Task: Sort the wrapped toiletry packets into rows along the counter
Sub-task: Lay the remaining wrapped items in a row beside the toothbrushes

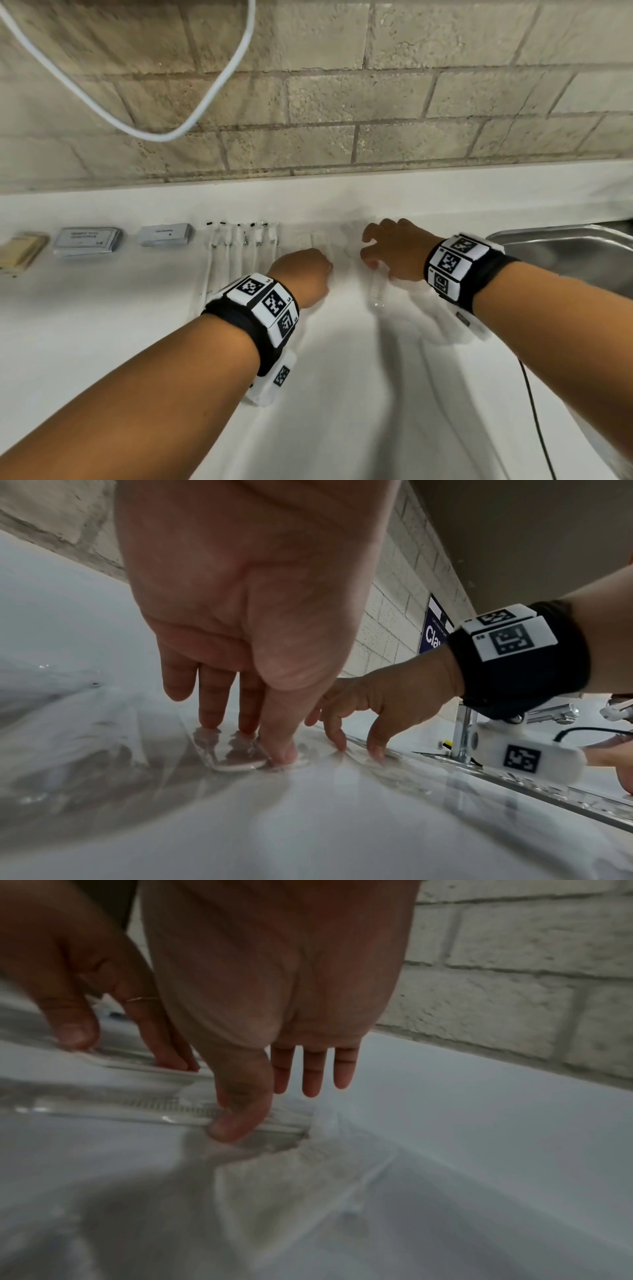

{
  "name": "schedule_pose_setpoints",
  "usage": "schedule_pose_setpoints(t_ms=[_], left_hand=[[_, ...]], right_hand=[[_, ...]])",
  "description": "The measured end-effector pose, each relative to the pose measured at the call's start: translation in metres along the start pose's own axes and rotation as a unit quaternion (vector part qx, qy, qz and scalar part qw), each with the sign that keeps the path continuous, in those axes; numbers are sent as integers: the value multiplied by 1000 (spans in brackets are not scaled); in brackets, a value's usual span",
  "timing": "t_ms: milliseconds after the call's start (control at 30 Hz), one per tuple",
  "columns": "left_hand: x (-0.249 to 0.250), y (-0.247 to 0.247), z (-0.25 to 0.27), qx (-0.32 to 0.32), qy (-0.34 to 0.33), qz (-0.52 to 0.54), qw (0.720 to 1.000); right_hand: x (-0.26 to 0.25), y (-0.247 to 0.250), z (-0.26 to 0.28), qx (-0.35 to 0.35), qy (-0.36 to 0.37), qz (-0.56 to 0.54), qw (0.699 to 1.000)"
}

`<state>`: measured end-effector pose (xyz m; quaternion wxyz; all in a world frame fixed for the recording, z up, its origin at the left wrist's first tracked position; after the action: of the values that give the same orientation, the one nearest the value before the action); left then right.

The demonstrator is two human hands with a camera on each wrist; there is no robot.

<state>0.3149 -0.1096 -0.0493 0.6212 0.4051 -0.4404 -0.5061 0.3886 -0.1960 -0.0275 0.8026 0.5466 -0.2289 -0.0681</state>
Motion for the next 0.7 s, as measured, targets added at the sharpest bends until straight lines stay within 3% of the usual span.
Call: schedule_pose_setpoints(t_ms=[133,467,567,633,700], left_hand=[[0,0,0,6,5,4,1000],[3,-1,2,7,-7,-2,1000],[4,0,2,10,-12,-4,1000],[7,0,2,7,-16,-9,1000],[9,-4,4,0,-14,-3,1000]], right_hand=[[-11,0,-8,-18,48,81,995],[-3,-5,-17,-67,28,40,997],[8,5,-15,-38,-18,-74,996],[27,18,-12,17,-77,-248,966],[38,26,-10,78,-132,-348,925]])
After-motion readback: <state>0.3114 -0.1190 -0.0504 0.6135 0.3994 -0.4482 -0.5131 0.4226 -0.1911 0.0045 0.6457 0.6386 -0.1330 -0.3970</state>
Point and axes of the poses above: each hand's wrist, its own z-axis away from the middle knuckle, its own y-axis out of the back of the hand, x = y × z, the point moved 9 cm from there along -z, towards the middle knuckle, and after that the axes turned 4 degrees about -y, right-handed, at the moved point
